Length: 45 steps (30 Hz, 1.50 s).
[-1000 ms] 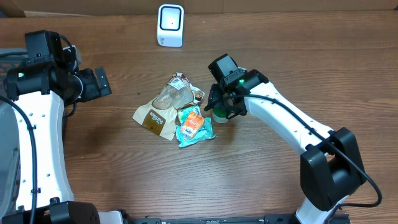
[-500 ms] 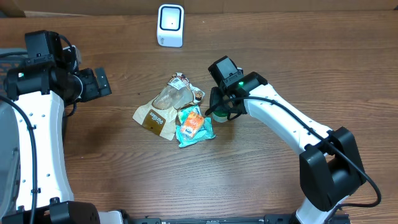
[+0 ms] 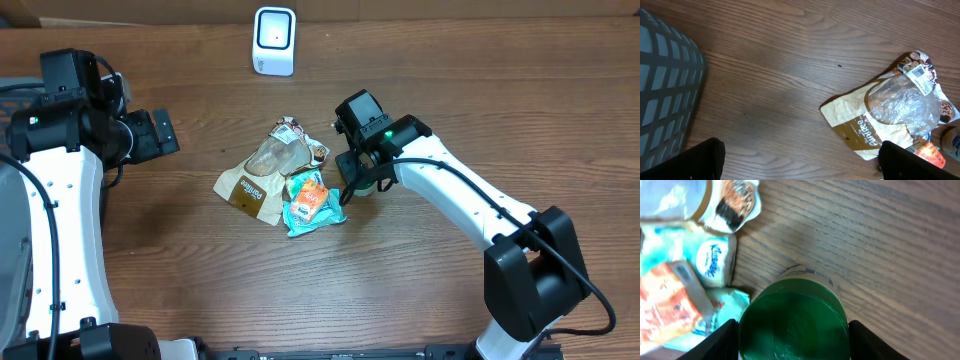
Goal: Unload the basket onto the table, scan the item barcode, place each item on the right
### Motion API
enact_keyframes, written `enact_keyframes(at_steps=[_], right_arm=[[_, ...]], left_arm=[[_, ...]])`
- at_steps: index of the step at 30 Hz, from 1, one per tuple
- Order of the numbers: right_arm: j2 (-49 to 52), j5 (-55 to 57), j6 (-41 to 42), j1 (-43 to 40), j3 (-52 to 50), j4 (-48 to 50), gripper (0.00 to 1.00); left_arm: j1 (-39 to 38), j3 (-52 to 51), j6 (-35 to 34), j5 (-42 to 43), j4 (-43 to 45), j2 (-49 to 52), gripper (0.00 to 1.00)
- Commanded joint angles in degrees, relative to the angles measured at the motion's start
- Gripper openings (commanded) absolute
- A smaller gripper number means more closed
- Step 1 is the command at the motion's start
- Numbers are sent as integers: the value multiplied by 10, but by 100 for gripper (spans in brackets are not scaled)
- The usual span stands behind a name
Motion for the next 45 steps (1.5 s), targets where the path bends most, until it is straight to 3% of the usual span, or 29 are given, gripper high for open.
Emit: enact_keyframes(at_steps=[1,5,7,9,12,14,20,27,31,34,39,45], right_arm=[[8,17,-145,-4,-8,-14,34],[8,-5,-217,-14,-8,-15,38],[8,-16,-242,-18,-8,-14,47],[8,-14,-241,-24,-8,-12,60],[8,-14,-223,-35,-8,-12,92],[8,-14,-186,-46,-7,-7,100],[8,-38,-65,-74,40,-51,100],[8,-179,110,-98,144,-130,100],[9,-224,123,-99,133,-97,100],[9,-201,158,-95,122,-94,100],[9,-94,305,-94,92,-98,95],[9,-86,381,-92,59,-79,90]], left_arm=[[-1,3,8,4,0,-4,100],[-1,3,8,4,0,-4,100],[-1,3,8,4,0,-4,100],[-1,3,8,3,0,-4,100],[-1,3,8,3,0,-4,100],[-1,3,8,3,0,-4,100],[-1,3,8,3,0,-4,100],[-1,3,8,4,0,-4,100],[-1,3,8,4,0,-4,100],[-1,3,8,3,0,-4,100],[-1,3,8,3,0,-4,100],[-1,3,8,4,0,-4,100]])
